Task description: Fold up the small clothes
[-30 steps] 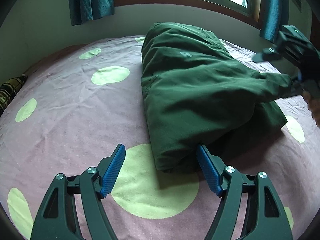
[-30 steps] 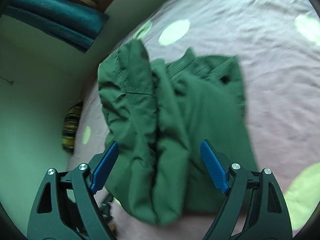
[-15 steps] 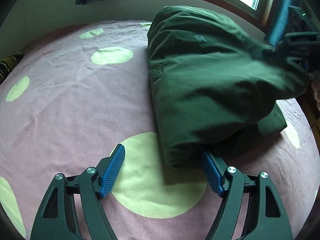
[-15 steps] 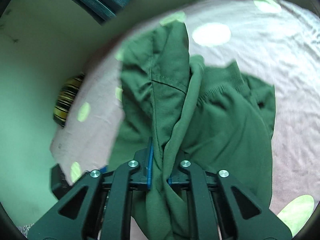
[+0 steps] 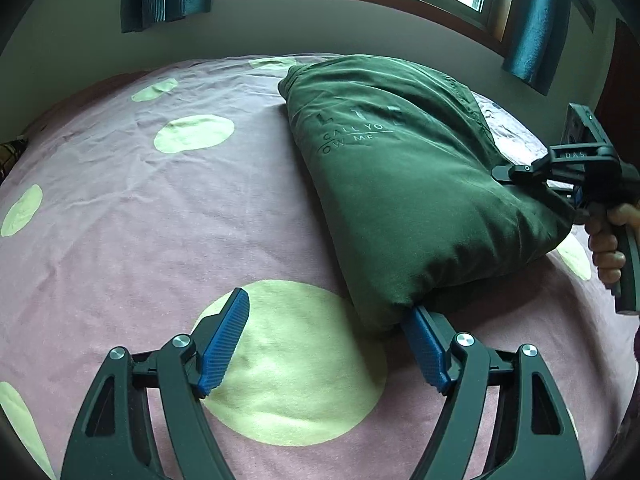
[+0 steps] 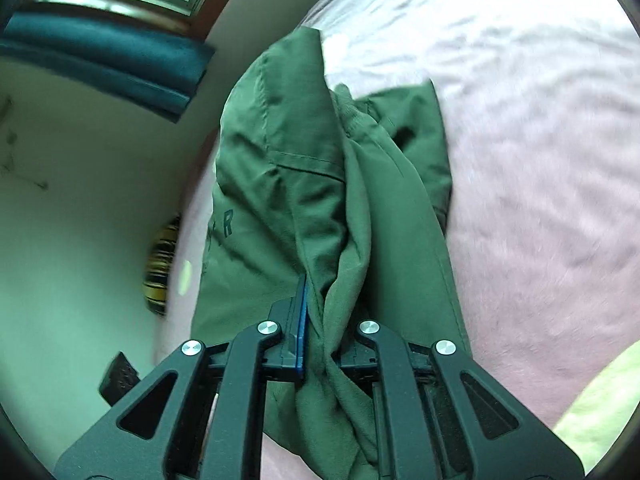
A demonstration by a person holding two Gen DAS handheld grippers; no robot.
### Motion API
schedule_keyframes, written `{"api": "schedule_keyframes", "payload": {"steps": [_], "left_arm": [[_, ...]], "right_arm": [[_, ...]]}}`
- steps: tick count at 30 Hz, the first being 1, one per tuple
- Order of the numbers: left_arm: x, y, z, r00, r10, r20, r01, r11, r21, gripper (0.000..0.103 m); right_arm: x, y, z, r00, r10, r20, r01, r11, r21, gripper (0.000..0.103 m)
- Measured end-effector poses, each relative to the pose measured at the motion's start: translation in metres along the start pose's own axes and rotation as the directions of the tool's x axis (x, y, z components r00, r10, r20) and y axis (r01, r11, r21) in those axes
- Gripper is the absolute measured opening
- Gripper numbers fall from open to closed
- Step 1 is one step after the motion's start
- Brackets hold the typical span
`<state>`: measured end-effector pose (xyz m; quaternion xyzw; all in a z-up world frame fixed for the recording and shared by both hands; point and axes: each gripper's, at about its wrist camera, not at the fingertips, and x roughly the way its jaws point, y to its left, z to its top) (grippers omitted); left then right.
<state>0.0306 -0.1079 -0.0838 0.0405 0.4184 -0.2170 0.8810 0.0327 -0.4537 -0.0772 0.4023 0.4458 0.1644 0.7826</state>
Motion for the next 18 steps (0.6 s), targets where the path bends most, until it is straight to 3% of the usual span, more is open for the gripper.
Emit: {"api": "schedule_keyframes", "payload": {"steps": [4,6,9,13,15,16,18], "left_arm": [[0.0,0.005,0.001,1.0,-0.004,-0.006,0.004,1.0,-0.016,0.076],[0.001,0.006,0.0,1.0,-0.008,-0.01,0.008,1.0,-0.026,0.076],[0.0,0.008,0.002,1.0,-0.016,-0.018,0.016,0.999,-0.035,0.076],[0.0,0.009,0.001,0.999,-0.02,-0.025,0.019,0.999,-0.041,0.076],[0.001,0.008,0.001,1.0,-0.017,-0.027,0.016,0.999,-0.033,0.076],[0.002,0.008,0.001,0.999,-0.017,-0.03,0.016,0.999,-0.03,0.076],[0.002,0.009,0.002,0.999,-0.019,-0.03,0.019,0.999,-0.03,0.076]], "right_arm": [[-0.017,0.004,-0.004,1.0,0.002,0.024,-0.002,1.0,0.007,0.026],[-0.03,0.009,-0.01,0.999,-0.003,0.042,0.003,1.0,-0.007,0.044],[-0.046,0.016,-0.023,0.999,-0.017,0.048,0.02,0.999,-0.047,0.058],[-0.059,0.009,-0.044,0.996,-0.071,0.047,0.075,0.993,-0.087,0.055],[-0.056,0.003,-0.053,0.989,-0.142,0.05,0.146,0.984,-0.106,0.035],[-0.054,-0.002,-0.055,0.986,-0.16,0.049,0.164,0.981,-0.108,0.031],[-0.053,-0.012,-0.055,0.982,-0.172,0.073,0.178,0.98,-0.087,0.013]]}}
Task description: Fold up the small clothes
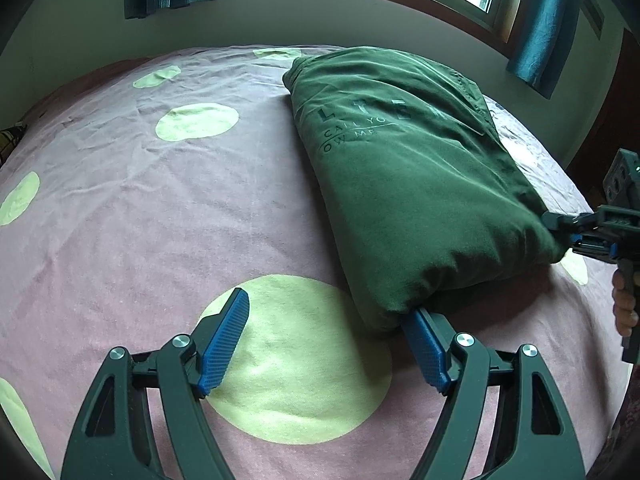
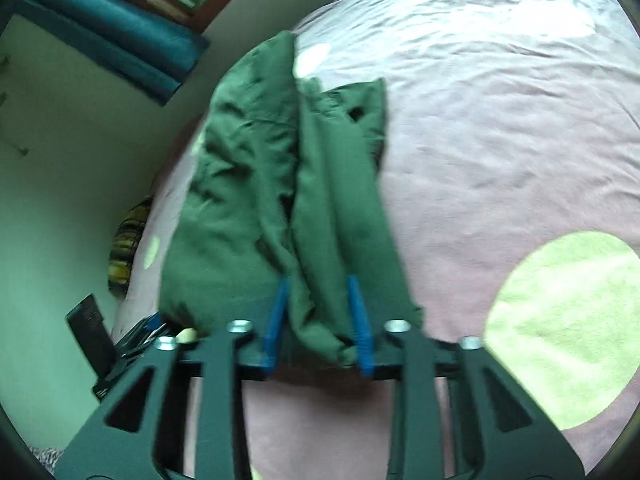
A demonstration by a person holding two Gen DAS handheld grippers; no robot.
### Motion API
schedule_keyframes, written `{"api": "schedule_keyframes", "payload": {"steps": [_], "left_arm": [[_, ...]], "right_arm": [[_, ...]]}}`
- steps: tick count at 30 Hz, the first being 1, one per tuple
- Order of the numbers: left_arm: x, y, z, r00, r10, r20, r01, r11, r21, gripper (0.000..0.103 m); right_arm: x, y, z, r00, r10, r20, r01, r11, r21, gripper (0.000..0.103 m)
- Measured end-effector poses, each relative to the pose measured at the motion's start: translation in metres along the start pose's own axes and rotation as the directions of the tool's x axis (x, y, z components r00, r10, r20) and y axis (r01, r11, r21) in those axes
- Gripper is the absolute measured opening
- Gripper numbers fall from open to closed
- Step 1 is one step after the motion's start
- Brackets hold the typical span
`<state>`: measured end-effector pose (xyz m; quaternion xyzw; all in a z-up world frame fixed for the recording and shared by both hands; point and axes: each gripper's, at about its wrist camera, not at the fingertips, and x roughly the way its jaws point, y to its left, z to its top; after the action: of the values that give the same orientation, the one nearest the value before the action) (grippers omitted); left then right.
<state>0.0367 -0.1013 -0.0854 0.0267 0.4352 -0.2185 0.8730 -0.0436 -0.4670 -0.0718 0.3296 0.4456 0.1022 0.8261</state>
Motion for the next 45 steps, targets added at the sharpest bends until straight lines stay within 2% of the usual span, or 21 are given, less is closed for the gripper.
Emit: {"api": "schedule_keyframes", "payload": {"steps": [2,3,8,14,16,17,18,21,23,26,29,31,34,38,40,42,45], "left_arm": [[0.0,0.0,0.001,1.0,0.0,-0.001,0.0,1.0,0.0,0.076],[0.0,0.0,0.001,1.0,0.0,-0.002,0.0,1.0,0.0,0.076],[0.004,0.0,0.001,1.0,0.003,-0.01,-0.003,1.0,-0.007,0.077],[0.01,0.003,0.002,1.0,0.0,-0.022,0.0,1.0,-0.017,0.079],[0.011,0.003,0.001,1.0,-0.003,-0.026,0.002,1.0,-0.024,0.079],[0.011,0.004,0.001,1.0,-0.003,-0.027,0.002,1.0,-0.026,0.079],[0.011,0.004,0.001,1.0,-0.003,-0.027,0.002,1.0,-0.026,0.079],[0.01,0.003,0.0,1.0,0.0,-0.027,-0.001,1.0,-0.03,0.08],[0.007,0.001,0.0,0.999,0.009,-0.035,-0.01,0.999,-0.031,0.08],[-0.013,-0.007,0.0,1.0,-0.004,-0.006,0.004,1.0,0.01,0.079],[-0.047,-0.011,0.006,0.995,-0.041,0.086,0.036,0.997,0.068,0.079],[-0.061,-0.003,0.023,0.988,-0.058,0.144,0.049,0.997,0.068,0.079],[-0.047,0.015,0.056,0.987,-0.082,0.141,0.078,0.996,0.034,0.079],[0.01,0.039,0.104,0.99,-0.127,0.064,0.131,0.988,-0.076,0.079],[0.038,0.041,0.126,0.992,-0.114,0.045,0.118,0.989,-0.093,0.079],[0.056,0.035,0.139,0.995,-0.093,0.033,0.095,0.994,-0.062,0.079],[0.075,0.024,0.146,0.999,-0.052,0.013,0.052,0.998,-0.028,0.08]], "right_arm": [[0.0,-0.011,0.002,1.0,0.009,0.029,-0.01,0.999,0.036,0.01],[-0.002,-0.016,0.003,0.999,0.011,0.048,-0.014,0.999,0.053,0.001],[0.006,-0.024,0.003,1.0,-0.005,0.028,0.004,0.999,0.043,0.001],[0.009,-0.04,0.002,0.997,0.067,0.029,-0.07,0.994,0.085,0.002],[0.004,-0.044,0.003,0.994,0.103,0.026,-0.105,0.989,0.107,0.008],[-0.002,-0.044,0.003,0.994,0.106,0.027,-0.109,0.988,0.11,0.015],[-0.009,-0.042,0.006,0.994,0.104,0.043,-0.108,0.989,0.104,0.031],[-0.031,-0.03,0.022,0.983,0.13,0.127,-0.141,0.986,0.084,0.057],[-0.035,-0.022,0.038,0.975,0.169,0.142,-0.18,0.981,0.067,0.06],[-0.028,-0.008,0.072,0.974,0.169,0.152,-0.173,0.985,0.019,0.063],[-0.009,-0.003,0.102,0.975,0.169,0.141,-0.174,0.984,0.022,0.066],[0.009,-0.001,0.119,0.975,0.186,0.125,-0.193,0.98,0.042,0.068],[0.036,-0.006,0.142,0.973,0.207,0.103,-0.217,0.972,0.09,0.068],[0.06,-0.008,0.159,0.972,0.225,0.074,-0.232,0.966,0.114,0.068],[0.071,-0.005,0.163,0.973,0.226,0.047,-0.23,0.968,0.101,0.059],[0.079,-0.001,0.167,0.975,0.222,0.012,-0.223,0.973,0.066,0.005],[0.086,0.004,0.166,0.987,0.16,-0.008,-0.16,0.987,0.013,0.003]]}}
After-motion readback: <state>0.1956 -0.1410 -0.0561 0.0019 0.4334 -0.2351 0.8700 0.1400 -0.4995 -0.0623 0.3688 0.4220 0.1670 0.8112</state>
